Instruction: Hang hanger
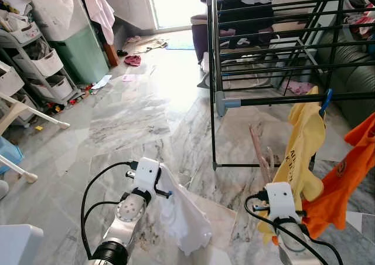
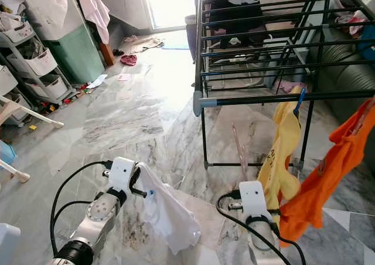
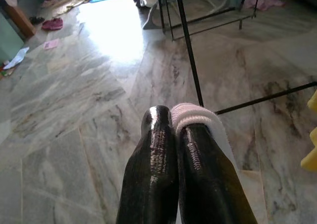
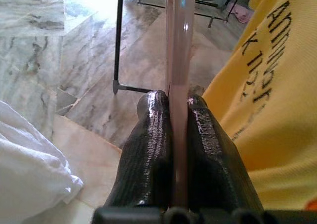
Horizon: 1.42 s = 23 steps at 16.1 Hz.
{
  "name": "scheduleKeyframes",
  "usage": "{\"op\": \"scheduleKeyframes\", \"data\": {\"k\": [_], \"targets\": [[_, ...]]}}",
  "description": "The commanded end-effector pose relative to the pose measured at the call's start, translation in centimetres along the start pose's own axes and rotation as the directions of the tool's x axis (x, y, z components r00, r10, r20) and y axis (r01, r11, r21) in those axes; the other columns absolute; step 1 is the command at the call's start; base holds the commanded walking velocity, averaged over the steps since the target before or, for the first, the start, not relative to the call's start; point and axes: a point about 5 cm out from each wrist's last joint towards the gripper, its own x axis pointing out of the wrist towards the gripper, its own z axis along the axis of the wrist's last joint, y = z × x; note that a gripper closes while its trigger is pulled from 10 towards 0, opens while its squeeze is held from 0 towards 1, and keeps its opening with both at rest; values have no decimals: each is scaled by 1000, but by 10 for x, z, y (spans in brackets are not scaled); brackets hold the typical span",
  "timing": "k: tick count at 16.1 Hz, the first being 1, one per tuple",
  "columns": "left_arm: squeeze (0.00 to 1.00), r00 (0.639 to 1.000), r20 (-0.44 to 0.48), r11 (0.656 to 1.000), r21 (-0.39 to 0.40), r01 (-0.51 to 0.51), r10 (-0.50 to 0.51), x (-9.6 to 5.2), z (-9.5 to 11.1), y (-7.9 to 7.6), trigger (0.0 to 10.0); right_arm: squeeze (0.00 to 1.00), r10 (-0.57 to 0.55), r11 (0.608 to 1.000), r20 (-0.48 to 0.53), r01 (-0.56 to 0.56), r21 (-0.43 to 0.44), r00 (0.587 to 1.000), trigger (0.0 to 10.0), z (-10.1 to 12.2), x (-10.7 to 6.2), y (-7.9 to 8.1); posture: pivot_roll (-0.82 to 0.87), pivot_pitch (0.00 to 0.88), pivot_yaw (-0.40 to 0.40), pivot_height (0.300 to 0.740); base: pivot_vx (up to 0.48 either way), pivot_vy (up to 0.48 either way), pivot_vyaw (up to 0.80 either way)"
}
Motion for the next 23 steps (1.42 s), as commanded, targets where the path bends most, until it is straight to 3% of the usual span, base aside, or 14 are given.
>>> {"op": "scheduleKeyframes", "data": {"k": [1,5,9,16,20,23], "targets": [[0,1000,-6,1000,21,-16,16,0,0,7,10000,0,23,998,-4,-23,50,1000,10000,1,2,7,-260,0,143,740,0,0,0],[0,1000,-25,1000,28,-7,8,-2,-5,6,10000,0,30,998,3,-30,62,1000,10000,4,8,7,-260,0,143,740,-330,0,0],[0,999,-53,999,37,-10,12,-3,-11,5,10000,0,82,995,-16,-81,66,997,10000,3,13,18,-252,0,137,740,-420,0,0],[0,993,-59,995,-2,-101,100,-14,-22,12,10000,0,200,979,-8,-199,33,980,10000,15,26,38,-161,0,53,740,-404,0,0],[0,990,-68,992,22,-126,127,-19,-27,17,10000,0,257,966,-18,-256,32,966,10000,18,31,47,-124,0,31,740,0,0,0],[0,978,-80,982,4,-191,190,-23,-31,26,10000,0,316,949,-43,-316,-9,948,10000,17,35,53,-63,0,-41,740,0,0,0]]}}
